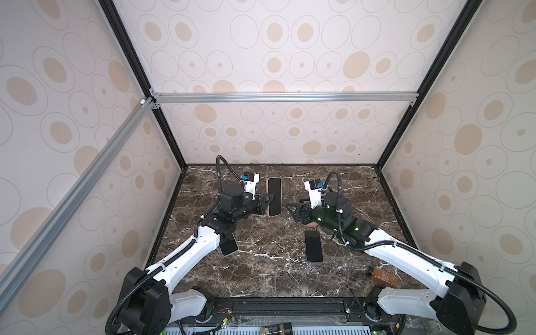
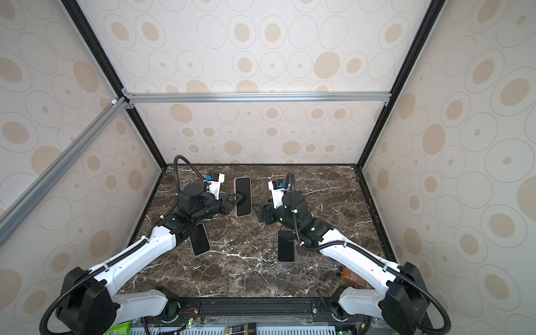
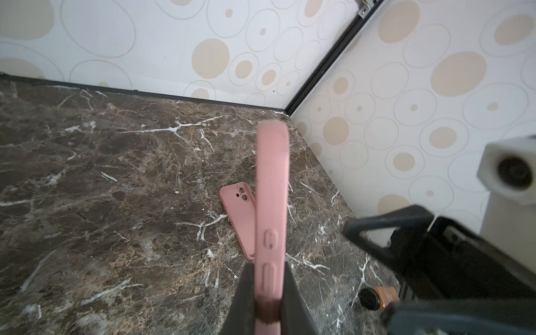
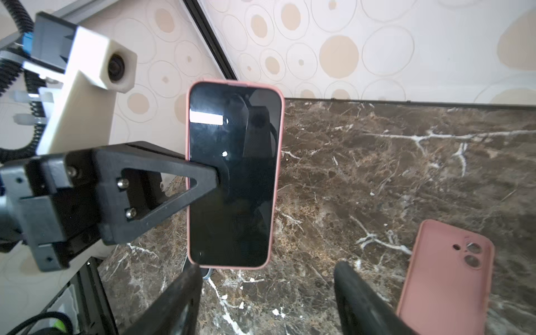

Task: Take the phone out of the phone case
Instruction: 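Lift the pink-cased phone on edge between the left and right grippers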

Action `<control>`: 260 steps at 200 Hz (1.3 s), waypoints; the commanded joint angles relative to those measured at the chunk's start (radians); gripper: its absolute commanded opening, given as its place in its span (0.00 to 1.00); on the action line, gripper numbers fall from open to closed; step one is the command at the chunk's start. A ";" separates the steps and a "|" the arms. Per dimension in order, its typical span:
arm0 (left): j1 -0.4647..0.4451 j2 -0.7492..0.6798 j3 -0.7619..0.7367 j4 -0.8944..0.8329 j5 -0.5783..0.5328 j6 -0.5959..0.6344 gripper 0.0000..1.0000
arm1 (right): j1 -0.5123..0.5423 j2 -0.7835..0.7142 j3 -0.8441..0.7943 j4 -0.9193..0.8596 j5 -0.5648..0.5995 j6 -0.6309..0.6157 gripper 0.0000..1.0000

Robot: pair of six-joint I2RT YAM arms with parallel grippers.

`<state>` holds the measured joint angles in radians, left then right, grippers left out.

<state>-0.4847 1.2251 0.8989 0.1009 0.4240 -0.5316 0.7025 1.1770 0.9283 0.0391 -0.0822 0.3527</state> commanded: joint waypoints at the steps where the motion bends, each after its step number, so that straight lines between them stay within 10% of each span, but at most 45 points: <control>1: -0.004 -0.036 0.079 -0.070 0.064 0.117 0.00 | -0.025 -0.068 0.066 -0.080 -0.112 -0.128 0.71; 67: -0.005 -0.040 0.164 -0.146 0.279 0.291 0.00 | -0.037 -0.155 0.259 -0.372 -0.144 -0.373 0.74; 100: -0.008 -0.046 0.203 -0.198 0.336 0.348 0.00 | -0.099 -0.131 0.334 -0.466 -0.366 -0.416 0.77; 260: -0.108 -0.060 0.275 -0.307 0.623 0.529 0.00 | -0.197 0.166 0.661 -0.883 -0.894 -0.676 0.47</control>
<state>-0.5793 1.1744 1.1076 -0.2119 0.9997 -0.0544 0.5091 1.3113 1.5414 -0.7300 -0.8513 -0.2497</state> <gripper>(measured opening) 0.121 0.496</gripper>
